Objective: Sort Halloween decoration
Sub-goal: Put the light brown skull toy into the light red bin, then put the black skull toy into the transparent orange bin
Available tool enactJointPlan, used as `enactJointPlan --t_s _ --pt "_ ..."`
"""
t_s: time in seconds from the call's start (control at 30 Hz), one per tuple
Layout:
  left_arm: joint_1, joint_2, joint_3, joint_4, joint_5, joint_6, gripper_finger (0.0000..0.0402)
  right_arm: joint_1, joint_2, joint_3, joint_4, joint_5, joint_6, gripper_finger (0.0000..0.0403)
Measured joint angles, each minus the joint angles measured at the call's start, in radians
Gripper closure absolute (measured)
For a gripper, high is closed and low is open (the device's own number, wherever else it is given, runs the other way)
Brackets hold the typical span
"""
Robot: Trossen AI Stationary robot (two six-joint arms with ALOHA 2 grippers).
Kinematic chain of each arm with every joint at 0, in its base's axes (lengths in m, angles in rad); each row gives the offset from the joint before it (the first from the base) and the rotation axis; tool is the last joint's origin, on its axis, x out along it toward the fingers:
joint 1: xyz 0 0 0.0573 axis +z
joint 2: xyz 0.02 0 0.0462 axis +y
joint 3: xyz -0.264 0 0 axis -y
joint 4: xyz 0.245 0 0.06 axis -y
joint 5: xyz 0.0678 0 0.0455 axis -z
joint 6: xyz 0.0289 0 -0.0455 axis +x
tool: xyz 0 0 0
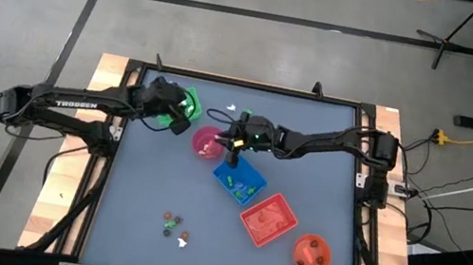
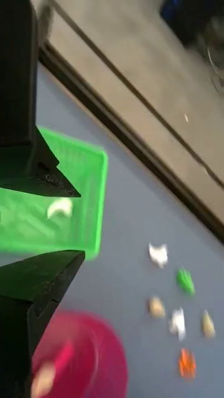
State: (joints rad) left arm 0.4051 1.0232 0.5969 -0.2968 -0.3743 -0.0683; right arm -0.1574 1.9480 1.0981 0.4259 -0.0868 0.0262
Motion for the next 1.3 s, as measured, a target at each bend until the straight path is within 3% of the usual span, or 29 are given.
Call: enactJointPlan --t_s 0.3,0.63,0.93,1.3 --pt "-0.162 -0.058 0.098 -0.005 0.171 -0.065 0.0270 0.000 0.000 0.000 -0.007 0.000 -0.009 0.0245" --pt "-0.468 -0.053 0.107 -0.055 0.326 -0.255 0.0270 0.000 0.000 0.000 -0.011 -0.040 -0.006 0.0238" --pt "-0.745 0.039 0.106 -0.041 0.278 -0.463 0.0270 0.000 0.000 0.000 -0.011 -0.041 -0.005 0.0237" --pt "-0.899 0.282 0.106 0.109 0.253 -0.479 0.0270 0.000 -0.001 0.001 -0.011 -0.042 -0.005 0.0237"
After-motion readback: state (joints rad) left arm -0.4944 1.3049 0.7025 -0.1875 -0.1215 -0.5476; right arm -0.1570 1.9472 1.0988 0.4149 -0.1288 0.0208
